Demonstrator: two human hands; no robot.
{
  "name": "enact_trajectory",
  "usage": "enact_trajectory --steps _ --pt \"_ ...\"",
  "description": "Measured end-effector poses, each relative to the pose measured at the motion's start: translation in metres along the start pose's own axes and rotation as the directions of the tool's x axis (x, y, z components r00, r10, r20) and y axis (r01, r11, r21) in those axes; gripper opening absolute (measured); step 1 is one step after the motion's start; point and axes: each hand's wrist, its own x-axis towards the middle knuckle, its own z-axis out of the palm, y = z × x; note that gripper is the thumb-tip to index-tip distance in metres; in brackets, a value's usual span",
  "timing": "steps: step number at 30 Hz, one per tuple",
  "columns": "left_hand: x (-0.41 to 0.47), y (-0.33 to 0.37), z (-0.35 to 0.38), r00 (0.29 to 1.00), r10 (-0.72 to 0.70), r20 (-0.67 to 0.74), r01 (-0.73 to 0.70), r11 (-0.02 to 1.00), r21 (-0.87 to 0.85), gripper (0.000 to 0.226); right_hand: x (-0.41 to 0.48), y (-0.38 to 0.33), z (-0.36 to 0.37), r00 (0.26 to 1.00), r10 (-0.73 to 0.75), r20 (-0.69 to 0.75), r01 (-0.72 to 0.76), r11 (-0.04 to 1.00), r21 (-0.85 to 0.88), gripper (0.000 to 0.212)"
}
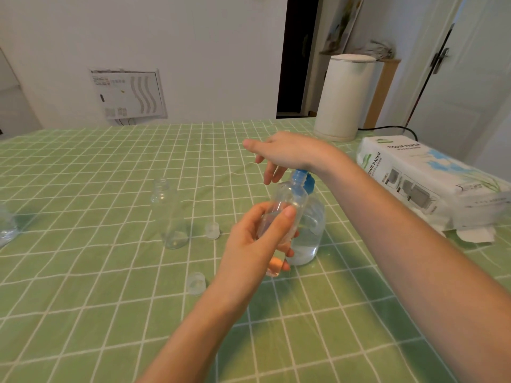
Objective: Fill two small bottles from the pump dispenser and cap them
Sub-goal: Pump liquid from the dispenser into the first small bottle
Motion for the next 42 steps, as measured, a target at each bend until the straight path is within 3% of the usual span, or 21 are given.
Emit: enact_trajectory --steps 11,22,31,42 --pt "0.003 0.006 0.0 1.0 0.017 0.021 -0.016 1.0 -0.014 0.042 -0.005 -0.007 -0.016 0.987 -0.101 -0.125 0.104 0.994 0.016 0.05" --pt "0.003 0.006 0.0 1.0 0.014 0.008 -0.014 1.0 -0.022 0.044 -0.004 -0.01 -0.008 0.998 -0.032 -0.049 0.028 0.997 -0.07 0.055" --pt "0.001 0.001 0.0 1.0 0.003 0.014 -0.003 1.0 -0.002 0.045 -0.003 -0.002 -0.001 0.999 0.036 0.018 -0.035 0.999 -0.014 0.061" --pt "0.003 0.004 -0.001 1.0 0.018 0.02 -0.018 1.0 0.002 0.045 -0.003 -0.006 -0.011 1.0 0.006 0.018 -0.006 1.0 0.021 0.059"
